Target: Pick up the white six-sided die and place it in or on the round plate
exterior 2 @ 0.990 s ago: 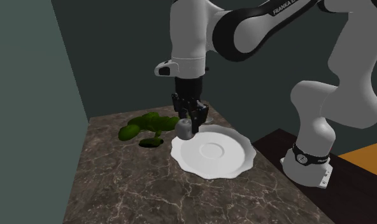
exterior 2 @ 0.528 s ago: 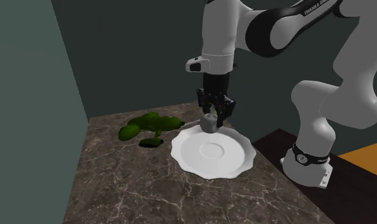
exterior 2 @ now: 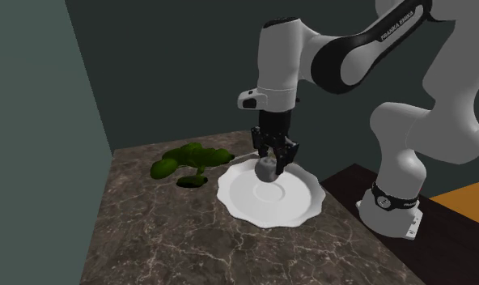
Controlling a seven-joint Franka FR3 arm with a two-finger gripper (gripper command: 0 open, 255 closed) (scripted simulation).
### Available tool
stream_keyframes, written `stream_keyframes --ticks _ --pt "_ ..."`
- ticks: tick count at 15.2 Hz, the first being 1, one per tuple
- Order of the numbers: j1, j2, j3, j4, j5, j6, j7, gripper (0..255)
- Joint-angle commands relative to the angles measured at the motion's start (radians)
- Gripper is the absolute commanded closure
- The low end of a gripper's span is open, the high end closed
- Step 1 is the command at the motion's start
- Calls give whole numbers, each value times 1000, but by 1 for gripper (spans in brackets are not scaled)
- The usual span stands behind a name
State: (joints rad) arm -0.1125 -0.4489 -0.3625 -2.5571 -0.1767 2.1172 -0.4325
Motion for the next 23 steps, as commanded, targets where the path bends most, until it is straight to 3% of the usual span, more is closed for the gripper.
stream_keyframes --ticks 1,6,13,14,19,23 --pt "1 15 -5 -19 -1 34 -1 255" --pt "3 55 -18 -57 0 112 -6 255" --pt "3 55 -18 -57 0 112 -6 255" --pt "3 55 -18 -57 0 112 -6 0" --pt "3 55 -18 -57 0 112 -6 0" --pt "0 -14 5 23 1 -36 1 0"
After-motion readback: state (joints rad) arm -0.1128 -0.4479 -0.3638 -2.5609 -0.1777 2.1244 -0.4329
